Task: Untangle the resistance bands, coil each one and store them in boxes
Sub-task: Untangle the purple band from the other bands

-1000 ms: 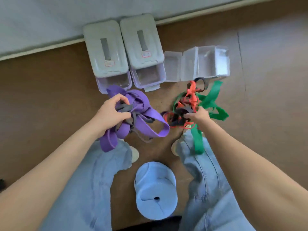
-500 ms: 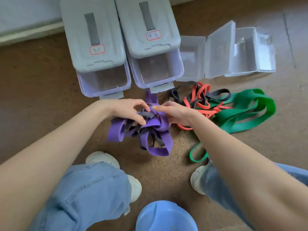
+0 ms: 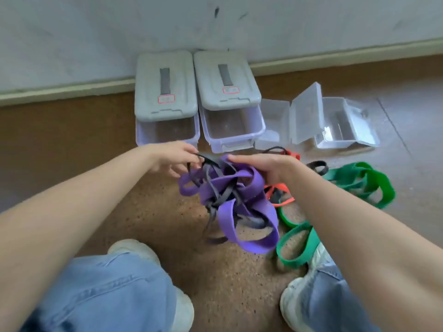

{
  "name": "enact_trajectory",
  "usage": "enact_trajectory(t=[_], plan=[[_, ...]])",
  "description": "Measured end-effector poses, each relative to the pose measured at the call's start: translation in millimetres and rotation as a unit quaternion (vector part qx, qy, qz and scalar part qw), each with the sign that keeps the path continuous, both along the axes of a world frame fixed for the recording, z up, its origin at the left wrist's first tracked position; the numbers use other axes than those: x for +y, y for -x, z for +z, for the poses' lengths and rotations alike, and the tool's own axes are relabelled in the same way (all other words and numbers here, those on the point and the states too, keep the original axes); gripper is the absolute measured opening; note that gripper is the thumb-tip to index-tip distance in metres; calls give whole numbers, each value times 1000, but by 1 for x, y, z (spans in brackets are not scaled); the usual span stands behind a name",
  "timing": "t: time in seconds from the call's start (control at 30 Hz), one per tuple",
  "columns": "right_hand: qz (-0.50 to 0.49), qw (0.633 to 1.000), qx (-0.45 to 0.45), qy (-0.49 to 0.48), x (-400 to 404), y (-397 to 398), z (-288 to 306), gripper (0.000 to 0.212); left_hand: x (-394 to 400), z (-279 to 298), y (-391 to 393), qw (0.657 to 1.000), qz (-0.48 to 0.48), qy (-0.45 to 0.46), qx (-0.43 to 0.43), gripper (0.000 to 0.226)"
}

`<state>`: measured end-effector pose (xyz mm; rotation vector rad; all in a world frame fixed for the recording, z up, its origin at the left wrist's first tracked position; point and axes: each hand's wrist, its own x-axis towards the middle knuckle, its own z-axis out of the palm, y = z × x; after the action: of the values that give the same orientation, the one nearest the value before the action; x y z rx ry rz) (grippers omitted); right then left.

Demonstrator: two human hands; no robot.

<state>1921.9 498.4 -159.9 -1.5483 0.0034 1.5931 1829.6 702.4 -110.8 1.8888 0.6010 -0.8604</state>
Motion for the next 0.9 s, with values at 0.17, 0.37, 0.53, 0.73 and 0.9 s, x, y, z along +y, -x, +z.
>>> enact_trajectory(t=[0.17, 0.37, 0.53, 0.73, 0.9], plan=[[-184, 955, -224, 64, -32, 57, 20, 14, -34, 39, 53, 993, 37, 45, -103, 15], [-99, 882, -460, -13, -48, 101, 76, 43, -72, 87, 77, 976, 10, 50, -210, 20], [1, 876, -465, -130, -42, 119, 118, 34, -68, 117, 89, 952, 43, 41, -301, 22], [14, 796, -604, -38, -32, 117, 142, 18, -44, 121, 102, 925, -56, -122, -355, 20], [-316, 883, -324, -125, -48, 106, 160, 42, -33, 102, 113, 967, 104, -29, -231, 32]])
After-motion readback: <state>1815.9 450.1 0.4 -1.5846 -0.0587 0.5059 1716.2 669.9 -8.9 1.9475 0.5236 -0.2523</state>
